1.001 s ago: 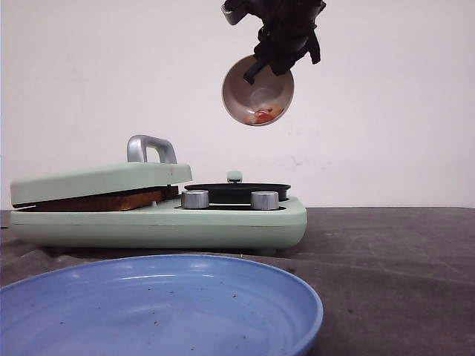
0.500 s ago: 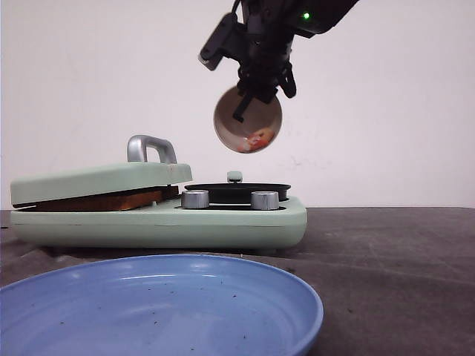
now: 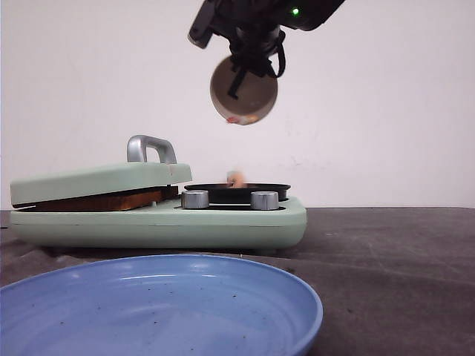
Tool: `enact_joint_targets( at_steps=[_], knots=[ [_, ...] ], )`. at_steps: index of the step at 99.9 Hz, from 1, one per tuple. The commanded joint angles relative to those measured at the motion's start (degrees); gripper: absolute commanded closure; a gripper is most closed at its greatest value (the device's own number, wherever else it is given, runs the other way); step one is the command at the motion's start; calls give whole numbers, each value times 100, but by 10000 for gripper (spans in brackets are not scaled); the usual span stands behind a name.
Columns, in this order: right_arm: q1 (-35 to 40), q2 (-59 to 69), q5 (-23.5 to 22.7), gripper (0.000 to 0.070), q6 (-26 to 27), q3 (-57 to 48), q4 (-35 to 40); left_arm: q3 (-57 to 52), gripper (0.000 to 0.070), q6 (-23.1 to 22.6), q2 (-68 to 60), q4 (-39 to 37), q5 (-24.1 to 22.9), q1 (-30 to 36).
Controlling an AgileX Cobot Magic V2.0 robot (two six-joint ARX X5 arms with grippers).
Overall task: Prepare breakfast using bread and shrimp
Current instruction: 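Lift the bowl over the black pan and tip shrimp into it, then carry the empty bowl back and lower it onto the table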
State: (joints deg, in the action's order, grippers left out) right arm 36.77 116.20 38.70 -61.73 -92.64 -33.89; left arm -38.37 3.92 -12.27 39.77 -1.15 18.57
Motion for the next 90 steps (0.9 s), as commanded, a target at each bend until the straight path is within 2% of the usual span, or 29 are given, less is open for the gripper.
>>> enact_joint_targets(
  at_steps=[1, 20, 54, 69, 90],
  knots=[
    [63, 133, 39, 700, -28, -131, -122, -13, 68, -72, 26, -70, 11, 22],
    [72, 133, 94, 700, 26, -131, -77, -13, 68, -72, 44, -74, 9, 20],
    [55, 118, 514, 696, 356, -133, -9, -13, 68, -66, 44, -74, 9, 22],
    [55, 17, 719, 695, 975, -136, 330, -13, 68, -63, 44, -61, 9, 22],
    [-20, -420, 776, 695, 2284, -151, 1657, -13, 68, 4, 44, -50, 9, 20]
  ],
)
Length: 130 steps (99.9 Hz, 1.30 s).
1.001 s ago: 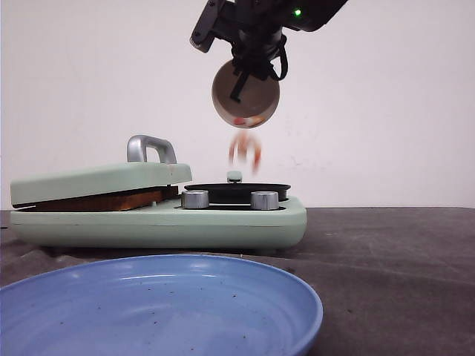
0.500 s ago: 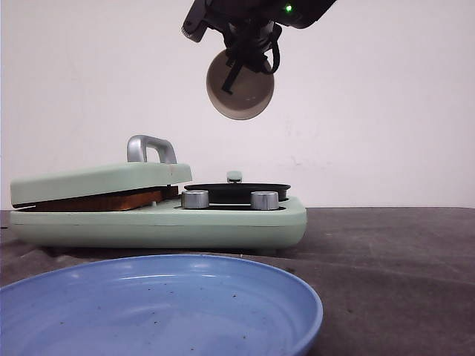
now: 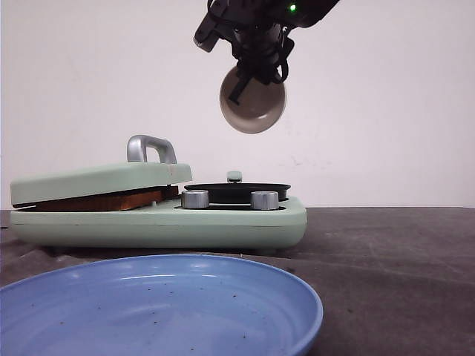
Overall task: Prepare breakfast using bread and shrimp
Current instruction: 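Carry the empty bowl back and lower it onto the table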
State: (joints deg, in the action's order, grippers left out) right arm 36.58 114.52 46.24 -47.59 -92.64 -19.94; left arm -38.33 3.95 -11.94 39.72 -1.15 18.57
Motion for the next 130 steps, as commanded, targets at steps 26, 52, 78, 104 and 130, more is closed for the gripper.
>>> enact_joint_targets(
  at_steps=[26, 52, 78, 104, 130],
  knots=[
    [-195, -1038, -118, 695, 2232, -155, 2201, -17, 68, 179, 11, -31, 11, 22],
    [-625, -2000, -1231, 695, 3978, -155, 4151, -17, 69, 304, 11, -31, 9, 20],
    [-1467, -2483, -2850, 696, 5243, -155, 5757, -17, 69, 457, 11, -28, 20, 22],
    [-2450, -2409, -4697, 696, 5886, -155, 7029, -17, 69, 452, 9, -28, 15, 20],
    [-3036, -2155, -5401, 696, 5882, -155, 7755, -17, 69, 450, 9, -28, 7, 20]
  ],
)
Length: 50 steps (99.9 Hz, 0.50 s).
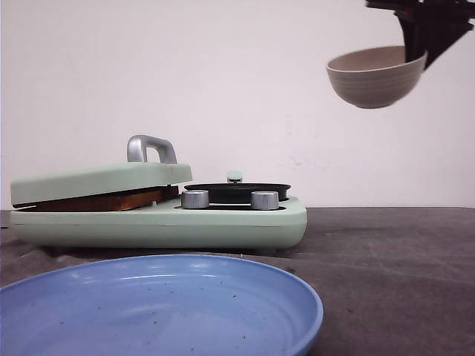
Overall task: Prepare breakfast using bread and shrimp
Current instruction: 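Carry the empty bowl back and lower it onto the table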
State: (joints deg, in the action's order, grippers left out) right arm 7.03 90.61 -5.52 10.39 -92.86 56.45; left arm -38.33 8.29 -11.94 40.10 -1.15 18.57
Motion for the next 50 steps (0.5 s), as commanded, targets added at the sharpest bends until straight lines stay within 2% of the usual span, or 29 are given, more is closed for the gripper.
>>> enact_joint_targets(
  at_steps=[1, 19, 50],
  knots=[
    [-96, 260, -251, 696, 83, -133, 146, -17, 69, 15, 9, -66, 7, 20],
    [-192, 796, -345, 696, -26, -133, 538, -17, 69, 15, 9, -63, 7, 20],
    [-192, 1639, -350, 696, -55, -131, 546, -17, 69, 15, 9, 24, 7, 20]
  ],
)
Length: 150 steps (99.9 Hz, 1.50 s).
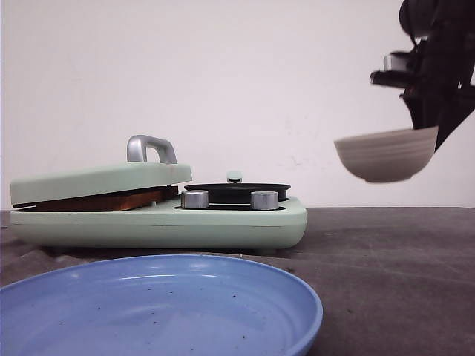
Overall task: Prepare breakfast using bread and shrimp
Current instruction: 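Carry the empty bowl back and lower it onto the table, then open the right gripper and raise it from the bowl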
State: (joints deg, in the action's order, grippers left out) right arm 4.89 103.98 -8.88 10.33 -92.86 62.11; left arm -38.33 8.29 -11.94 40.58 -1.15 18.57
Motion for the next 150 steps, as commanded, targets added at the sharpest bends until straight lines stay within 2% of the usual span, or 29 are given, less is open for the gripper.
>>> enact_joint_targets(
  at_steps=[1, 24, 69, 101, 106, 110, 111, 113, 119, 122, 150],
  knots=[
    [22, 317, -13, 696, -48, -131, -20, -17, 69, 15, 9, -22, 4, 20],
    [22, 785, -11, 696, -138, -103, -42, -17, 69, 15, 9, 55, 4, 20],
    [22, 892, 9, 696, -76, 551, -973, -17, 68, 15, 9, 52, 2, 20],
    [22, 892, 7, 690, -48, 739, -1193, -17, 69, 15, 9, 55, 0, 20],
    [22, 892, 7, 649, -48, 739, -1193, -17, 68, 15, 9, 55, 0, 20],
    [22, 892, 7, 574, -52, 739, -1193, -17, 68, 15, 9, 55, 0, 20],
    [22, 892, 7, 528, -59, 737, -1193, -17, 68, 15, 9, 52, 0, 20],
    [22, 892, 7, 506, -66, 739, -1193, -17, 69, 15, 9, 55, 0, 20],
    [22, 890, 7, 383, -98, 737, -1198, -17, 69, 17, 9, 55, 2, 20],
    [22, 887, 7, 356, -127, 737, -1200, -17, 68, 17, 9, 55, 2, 20],
    [20, 479, 7, 340, -245, 726, -1421, -17, 67, 20, 9, 55, 4, 20]
  ],
)
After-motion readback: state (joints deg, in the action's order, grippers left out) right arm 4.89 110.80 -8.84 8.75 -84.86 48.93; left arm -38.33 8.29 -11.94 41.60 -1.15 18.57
